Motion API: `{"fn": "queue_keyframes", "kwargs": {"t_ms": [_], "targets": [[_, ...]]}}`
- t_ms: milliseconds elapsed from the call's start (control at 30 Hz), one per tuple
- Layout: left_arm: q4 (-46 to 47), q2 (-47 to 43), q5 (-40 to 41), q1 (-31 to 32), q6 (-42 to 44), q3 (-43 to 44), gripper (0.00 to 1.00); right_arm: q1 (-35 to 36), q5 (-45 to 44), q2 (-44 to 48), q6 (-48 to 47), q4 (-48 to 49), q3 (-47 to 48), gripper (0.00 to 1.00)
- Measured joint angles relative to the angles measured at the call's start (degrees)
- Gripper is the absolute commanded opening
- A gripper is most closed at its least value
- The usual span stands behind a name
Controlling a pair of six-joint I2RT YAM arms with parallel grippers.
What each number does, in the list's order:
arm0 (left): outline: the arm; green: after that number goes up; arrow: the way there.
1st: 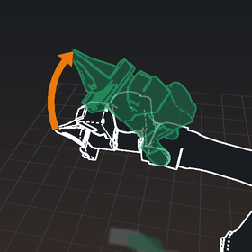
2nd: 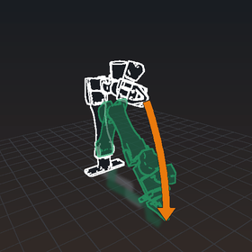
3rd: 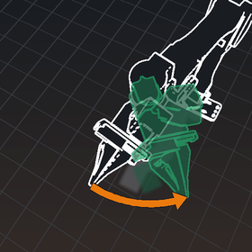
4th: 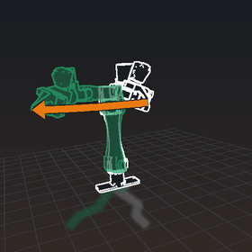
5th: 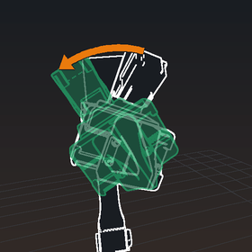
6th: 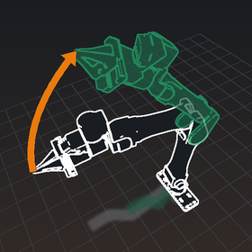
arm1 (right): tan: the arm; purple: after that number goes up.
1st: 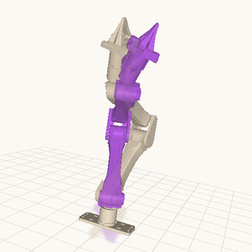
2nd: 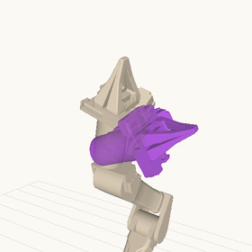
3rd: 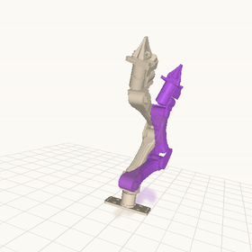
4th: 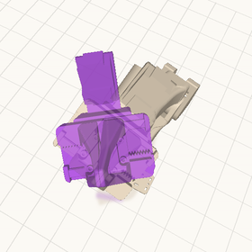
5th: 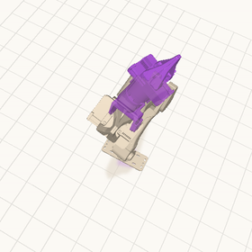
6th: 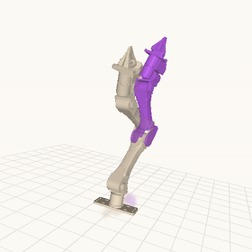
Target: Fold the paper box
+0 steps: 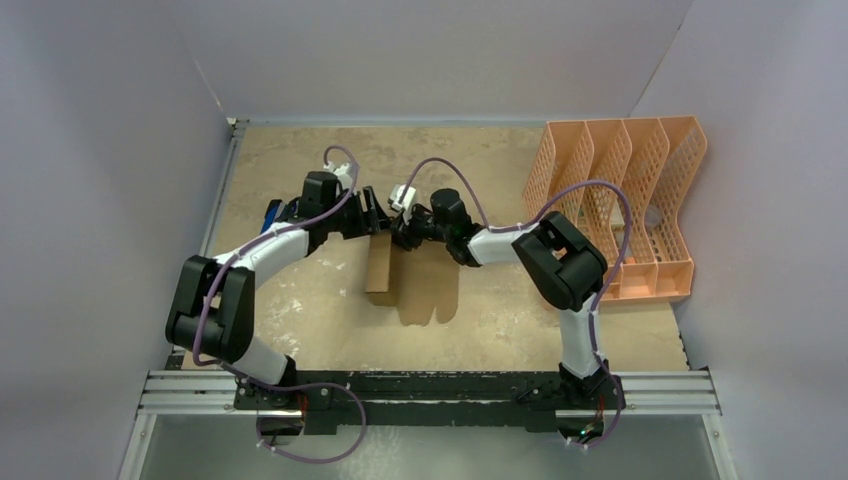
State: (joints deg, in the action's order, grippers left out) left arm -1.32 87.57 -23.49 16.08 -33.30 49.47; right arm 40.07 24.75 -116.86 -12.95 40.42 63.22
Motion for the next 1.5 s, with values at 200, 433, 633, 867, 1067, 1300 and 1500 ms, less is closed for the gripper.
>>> {"fn": "queue_keyframes", "kwargs": {"t_ms": [200,433,633,867,1067,1300,1500], "targets": [[-2.71,0.7,-1.81,-0.17,3.23,3.8,0.64,1.99,1.73,0.02,5.09,6.45,-1.25,0.41],[-5.07,0.7,-4.22,-0.85,4.46,3.89,0.64,2.84,1.18,0.02,7.52,9.25,-3.02,0.36],[-6.23,0.7,-4.37,-0.98,4.59,3.89,0.64,3.15,0.35,0.02,7.5,9.86,-4.11,0.26],[-7.1,0.72,-3.69,-1.42,4.92,3.89,0.64,3.78,0.22,0.44,6.97,9.22,-6.62,0.16],[-6.58,2.16,-3.61,-1.86,4.04,3.89,0.64,5.27,-4.9,2.25,5.86,7.54,-7.63,0.09],[-4.85,3.76,-5.18,-1.88,1.33,3.87,0.64,7.56,-13.03,3.76,6.01,6.99,-8.39,0.07],[-0.68,3.82,-7.41,-1.88,-2.29,1.6,0.64,8.81,-19.39,3.76,8.41,6.19,-8.39,0.04]]}}
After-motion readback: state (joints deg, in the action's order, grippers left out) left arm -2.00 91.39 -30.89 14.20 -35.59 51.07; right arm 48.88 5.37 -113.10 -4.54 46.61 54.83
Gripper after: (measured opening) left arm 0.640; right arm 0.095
